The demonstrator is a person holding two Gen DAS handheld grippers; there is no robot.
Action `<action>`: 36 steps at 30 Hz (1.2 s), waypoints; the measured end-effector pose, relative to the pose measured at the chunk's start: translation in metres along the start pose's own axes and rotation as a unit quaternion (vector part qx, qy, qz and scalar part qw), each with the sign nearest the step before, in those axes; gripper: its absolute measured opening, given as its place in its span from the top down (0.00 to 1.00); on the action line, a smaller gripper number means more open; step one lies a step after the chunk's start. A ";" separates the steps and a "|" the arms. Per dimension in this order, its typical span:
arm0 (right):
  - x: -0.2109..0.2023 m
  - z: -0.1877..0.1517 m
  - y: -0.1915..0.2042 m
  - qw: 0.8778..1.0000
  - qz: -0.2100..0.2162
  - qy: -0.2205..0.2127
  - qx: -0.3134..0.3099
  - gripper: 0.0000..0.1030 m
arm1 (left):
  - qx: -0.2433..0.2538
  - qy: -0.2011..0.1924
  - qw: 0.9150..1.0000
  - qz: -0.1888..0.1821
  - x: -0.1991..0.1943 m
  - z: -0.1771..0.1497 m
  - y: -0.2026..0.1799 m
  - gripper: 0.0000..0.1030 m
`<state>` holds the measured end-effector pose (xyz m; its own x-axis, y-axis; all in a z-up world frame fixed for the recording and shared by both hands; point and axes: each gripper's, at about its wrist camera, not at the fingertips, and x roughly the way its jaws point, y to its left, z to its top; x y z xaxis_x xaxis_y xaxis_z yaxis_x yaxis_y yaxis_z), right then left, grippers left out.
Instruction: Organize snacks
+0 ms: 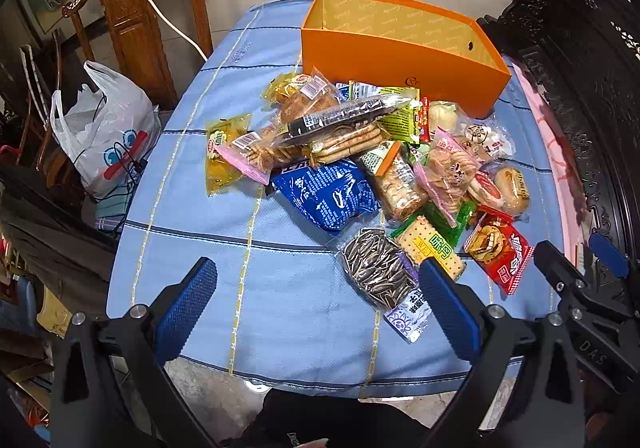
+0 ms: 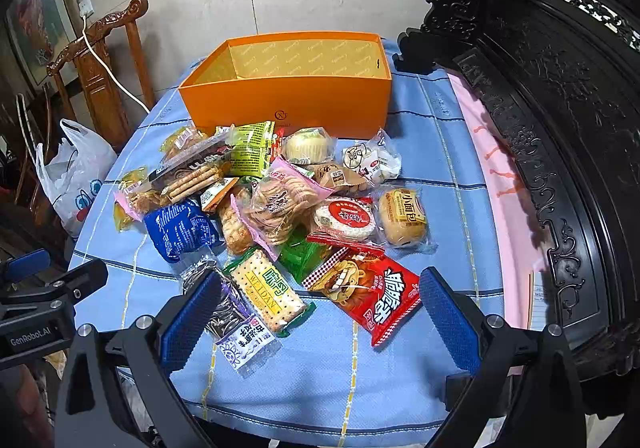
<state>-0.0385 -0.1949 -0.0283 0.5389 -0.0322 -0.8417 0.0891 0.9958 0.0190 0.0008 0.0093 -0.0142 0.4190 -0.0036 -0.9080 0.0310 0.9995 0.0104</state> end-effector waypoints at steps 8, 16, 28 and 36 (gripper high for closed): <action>0.001 0.001 -0.001 1.000 0.000 -0.001 0.001 0.04 | 0.001 -0.001 1.000 0.000 0.001 0.004 -0.002 0.04; 0.005 0.006 -0.005 1.000 -0.004 0.001 0.002 0.04 | -0.001 -0.002 1.000 -0.005 0.002 0.007 -0.003 0.04; 0.026 0.006 -0.011 0.999 0.007 0.021 0.030 0.04 | -0.007 0.013 1.000 -0.004 0.034 0.018 0.034 0.04; 0.051 0.017 -0.012 0.997 -0.014 0.041 0.060 0.03 | -0.029 0.056 0.998 0.019 0.099 0.056 0.091 0.04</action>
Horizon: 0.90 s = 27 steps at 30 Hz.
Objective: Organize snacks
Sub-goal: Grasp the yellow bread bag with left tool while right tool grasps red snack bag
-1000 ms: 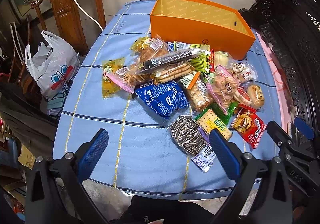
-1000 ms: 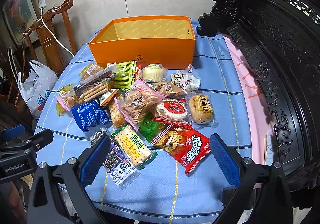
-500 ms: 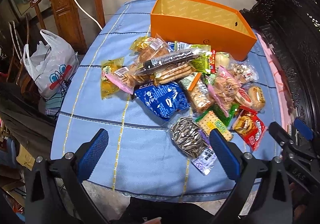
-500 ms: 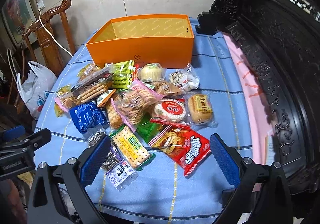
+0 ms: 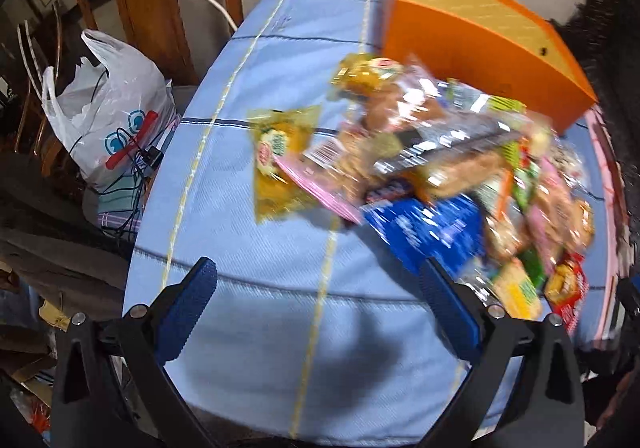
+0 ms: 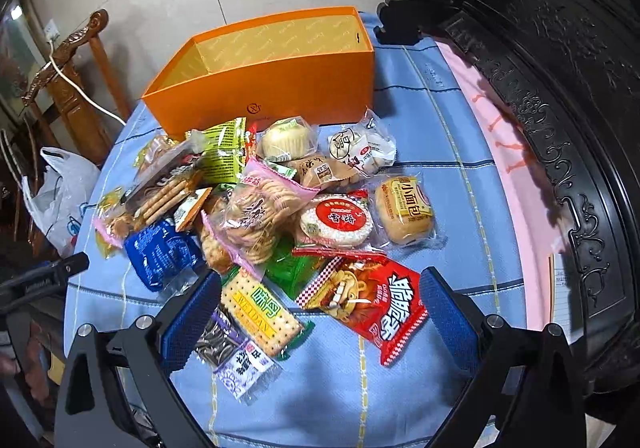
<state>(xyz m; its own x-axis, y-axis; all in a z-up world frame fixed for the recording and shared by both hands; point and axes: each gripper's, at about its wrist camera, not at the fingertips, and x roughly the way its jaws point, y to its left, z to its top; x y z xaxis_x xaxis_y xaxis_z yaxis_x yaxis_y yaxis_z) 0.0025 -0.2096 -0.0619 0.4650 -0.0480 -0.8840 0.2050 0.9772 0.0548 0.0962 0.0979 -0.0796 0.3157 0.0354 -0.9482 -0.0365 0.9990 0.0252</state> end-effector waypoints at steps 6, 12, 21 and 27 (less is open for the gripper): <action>0.013 0.007 0.003 1.000 -0.019 0.018 0.016 0.04 | -0.017 0.013 1.000 -0.005 0.031 0.040 0.027 0.04; 0.024 0.016 0.011 0.999 -0.021 0.023 0.034 0.04 | -0.025 0.018 0.999 -0.021 0.045 0.070 0.042 0.04; 0.033 0.021 0.023 0.998 -0.036 0.033 0.033 0.04 | -0.059 0.082 0.995 -0.009 0.107 0.092 0.059 0.06; 0.034 0.019 -0.015 0.995 -0.037 0.030 0.089 0.04 | -0.020 0.116 0.993 -0.015 0.125 0.086 0.038 0.57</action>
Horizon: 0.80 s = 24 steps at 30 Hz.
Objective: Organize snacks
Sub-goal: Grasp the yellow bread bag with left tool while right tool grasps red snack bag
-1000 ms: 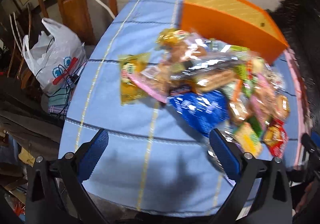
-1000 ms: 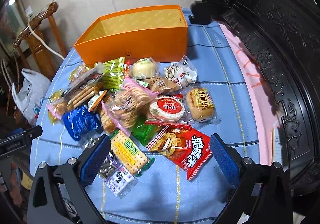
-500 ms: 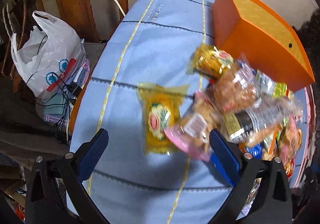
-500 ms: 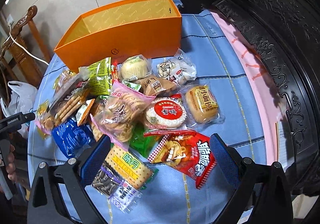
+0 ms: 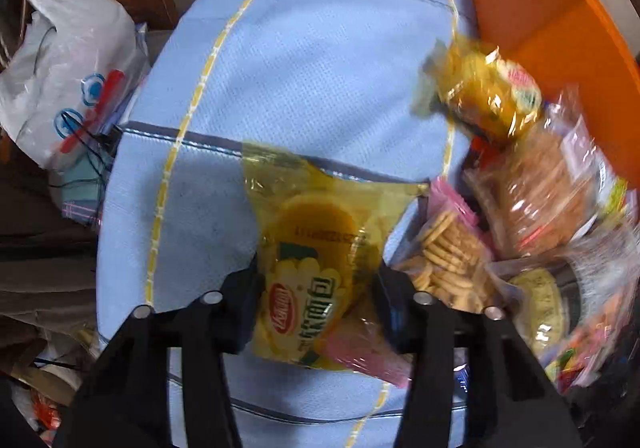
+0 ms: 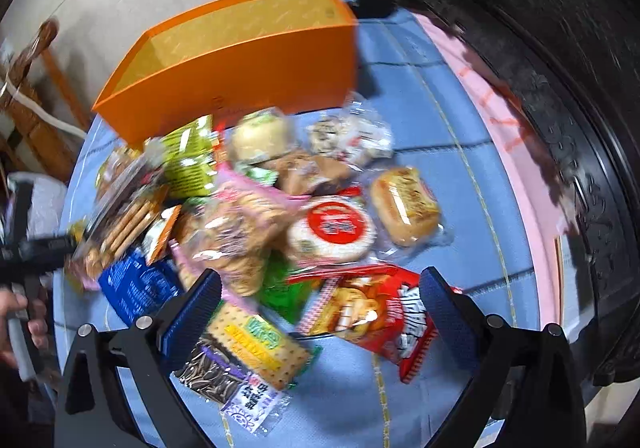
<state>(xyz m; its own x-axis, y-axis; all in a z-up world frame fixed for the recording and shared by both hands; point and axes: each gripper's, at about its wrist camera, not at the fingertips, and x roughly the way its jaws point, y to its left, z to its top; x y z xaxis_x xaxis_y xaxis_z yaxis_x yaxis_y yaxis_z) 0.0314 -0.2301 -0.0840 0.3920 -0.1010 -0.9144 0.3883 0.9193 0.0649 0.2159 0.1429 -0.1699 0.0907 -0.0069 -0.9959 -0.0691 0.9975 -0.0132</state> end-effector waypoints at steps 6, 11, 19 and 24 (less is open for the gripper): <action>0.026 -0.010 -0.038 0.998 -0.030 0.049 -0.007 0.04 | 0.062 -0.023 0.998 0.016 -0.008 -0.014 -0.022 0.66; 0.048 -0.027 -0.024 0.990 -0.042 0.080 -0.109 0.04 | 0.071 -0.028 0.997 0.019 -0.014 -0.020 -0.021 0.66; 0.089 -0.034 0.012 0.946 -0.069 0.102 -0.300 0.04 | 0.078 -0.030 0.996 0.022 -0.015 -0.025 -0.020 0.66; 0.104 -0.025 0.011 0.940 -0.021 0.136 -0.312 0.10 | 0.079 -0.028 0.996 0.021 -0.014 -0.024 -0.021 0.66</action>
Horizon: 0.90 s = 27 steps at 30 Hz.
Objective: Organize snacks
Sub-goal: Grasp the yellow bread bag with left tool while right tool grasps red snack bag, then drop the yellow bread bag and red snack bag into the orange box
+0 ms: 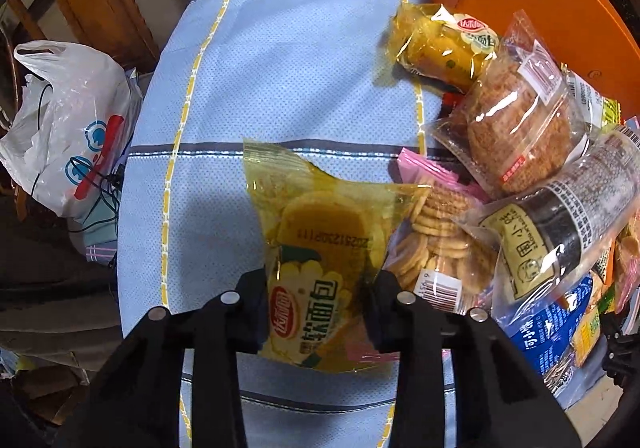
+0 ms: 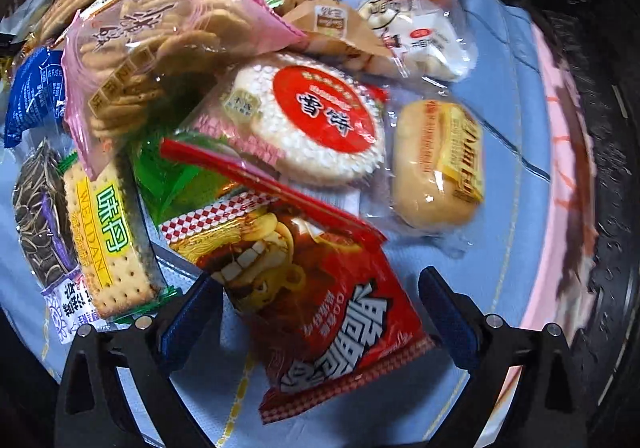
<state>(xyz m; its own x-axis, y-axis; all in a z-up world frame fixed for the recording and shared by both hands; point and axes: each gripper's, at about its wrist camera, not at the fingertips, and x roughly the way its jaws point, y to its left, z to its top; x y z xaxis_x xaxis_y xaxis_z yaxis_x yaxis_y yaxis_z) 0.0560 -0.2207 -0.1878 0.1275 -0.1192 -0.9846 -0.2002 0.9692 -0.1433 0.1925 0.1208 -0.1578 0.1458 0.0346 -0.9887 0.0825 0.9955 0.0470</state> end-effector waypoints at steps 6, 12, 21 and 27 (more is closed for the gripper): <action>-0.023 -0.012 0.013 0.999 0.051 0.009 -0.015 0.27 | -0.007 -0.003 1.000 -0.008 0.000 -0.006 0.008 0.66; -0.075 -0.021 0.006 0.990 0.117 -0.062 0.048 0.27 | -0.003 -0.054 0.998 -0.011 -0.036 -0.009 0.013 0.66; -0.149 0.017 -0.004 0.972 0.142 -0.175 0.063 0.27 | 0.007 -0.130 0.991 -0.027 -0.103 0.009 0.015 0.66; -0.173 0.072 -0.023 0.962 0.135 -0.228 0.067 0.26 | 0.029 -0.173 0.983 -0.059 -0.145 0.047 -0.023 0.66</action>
<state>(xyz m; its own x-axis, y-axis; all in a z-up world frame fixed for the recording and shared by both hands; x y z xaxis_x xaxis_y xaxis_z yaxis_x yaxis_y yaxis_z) 0.1083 -0.2071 -0.0073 0.5076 0.2188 -0.8334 -0.1628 0.9742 0.1565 0.2158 0.0885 -0.0088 0.4572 -0.1234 -0.8808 0.1745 0.9835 -0.0473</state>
